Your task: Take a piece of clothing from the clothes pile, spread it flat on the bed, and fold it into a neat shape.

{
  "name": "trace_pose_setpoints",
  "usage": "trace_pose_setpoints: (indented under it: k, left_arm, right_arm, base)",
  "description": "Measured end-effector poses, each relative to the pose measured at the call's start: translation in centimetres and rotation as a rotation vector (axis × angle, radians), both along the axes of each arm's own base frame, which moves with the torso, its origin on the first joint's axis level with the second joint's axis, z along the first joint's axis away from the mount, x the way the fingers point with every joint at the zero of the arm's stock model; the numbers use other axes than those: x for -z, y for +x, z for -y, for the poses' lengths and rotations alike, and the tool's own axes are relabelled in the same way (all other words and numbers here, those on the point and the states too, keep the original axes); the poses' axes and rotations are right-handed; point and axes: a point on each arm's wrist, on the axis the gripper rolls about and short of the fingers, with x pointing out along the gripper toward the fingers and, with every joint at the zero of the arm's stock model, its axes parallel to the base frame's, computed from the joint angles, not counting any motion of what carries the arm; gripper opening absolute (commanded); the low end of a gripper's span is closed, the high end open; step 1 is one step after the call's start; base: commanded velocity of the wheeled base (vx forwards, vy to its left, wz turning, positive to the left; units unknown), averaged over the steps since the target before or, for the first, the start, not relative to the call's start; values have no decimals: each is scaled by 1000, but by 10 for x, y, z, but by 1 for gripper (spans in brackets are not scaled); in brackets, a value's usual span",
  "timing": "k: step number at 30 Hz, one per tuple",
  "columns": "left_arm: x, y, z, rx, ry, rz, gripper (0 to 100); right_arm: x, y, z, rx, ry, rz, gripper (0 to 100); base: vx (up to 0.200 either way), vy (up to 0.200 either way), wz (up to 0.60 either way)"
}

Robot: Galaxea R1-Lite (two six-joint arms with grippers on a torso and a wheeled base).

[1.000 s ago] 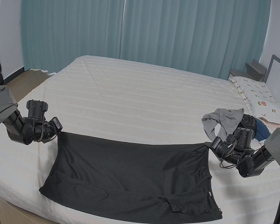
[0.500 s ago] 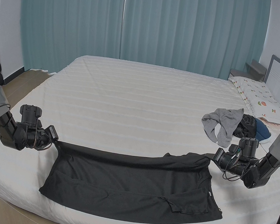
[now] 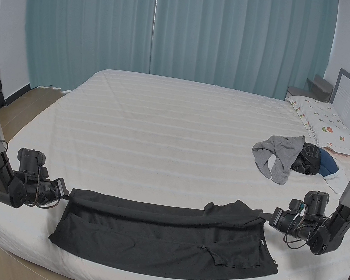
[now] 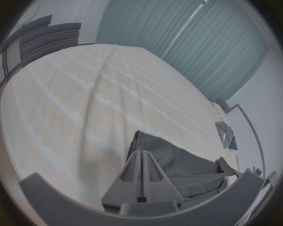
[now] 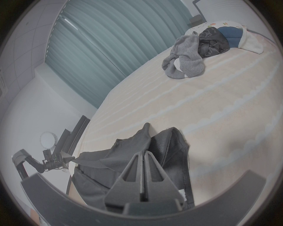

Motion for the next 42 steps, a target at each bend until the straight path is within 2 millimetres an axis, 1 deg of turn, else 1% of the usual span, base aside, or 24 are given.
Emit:
trace_pose_setpoints:
  k: [5, 10, 11, 17, 22, 27, 31, 34, 39, 42]
  left_arm:
    - [8, -15, 2, 27, 18, -24, 0]
    - [13, -24, 4, 46, 16, -55, 0]
    - [14, -25, 4, 49, 16, -59, 100]
    - [17, -30, 7, 59, 14, -80, 100]
    - [17, -31, 10, 65, 11, -81, 100]
    - [13, -29, 9, 44, -9, -67, 100]
    - [6, -21, 8, -25, -75, -45, 100]
    - [-1, -9, 7, -74, -127, -15, 100]
    - [-10, 6, 6, -106, -165, 28, 100]
    - [-7, 14, 6, -110, -168, 35, 100]
  right_arm:
    - [12, -15, 1, -17, -19, -35, 0]
    - [25, -23, 1, -40, -50, -74, 0]
    - [27, -24, 1, -43, -53, -76, 100]
    - [33, -27, 2, -41, -44, -65, 100]
    - [27, -26, 2, -25, 8, -45, 100]
    - [13, -20, 3, 5, 61, -14, 100]
    - [6, -14, -1, 3, 83, 11, 100]
    - [4, -10, -7, -7, 108, 12, 100]
    - [6, -5, -17, -23, 134, -1, 100]
    - [12, -3, -19, -35, 136, -22, 100]
  base:
    - [0, 0, 0]
    - [0, 0, 0]
    - [0, 0, 0]
    - [0, 0, 0]
    - [0, 0, 0]
    - [0, 0, 0]
    - [0, 0, 0]
    - [0, 0, 0]
    - [0, 0, 0]
    - [0, 0, 0]
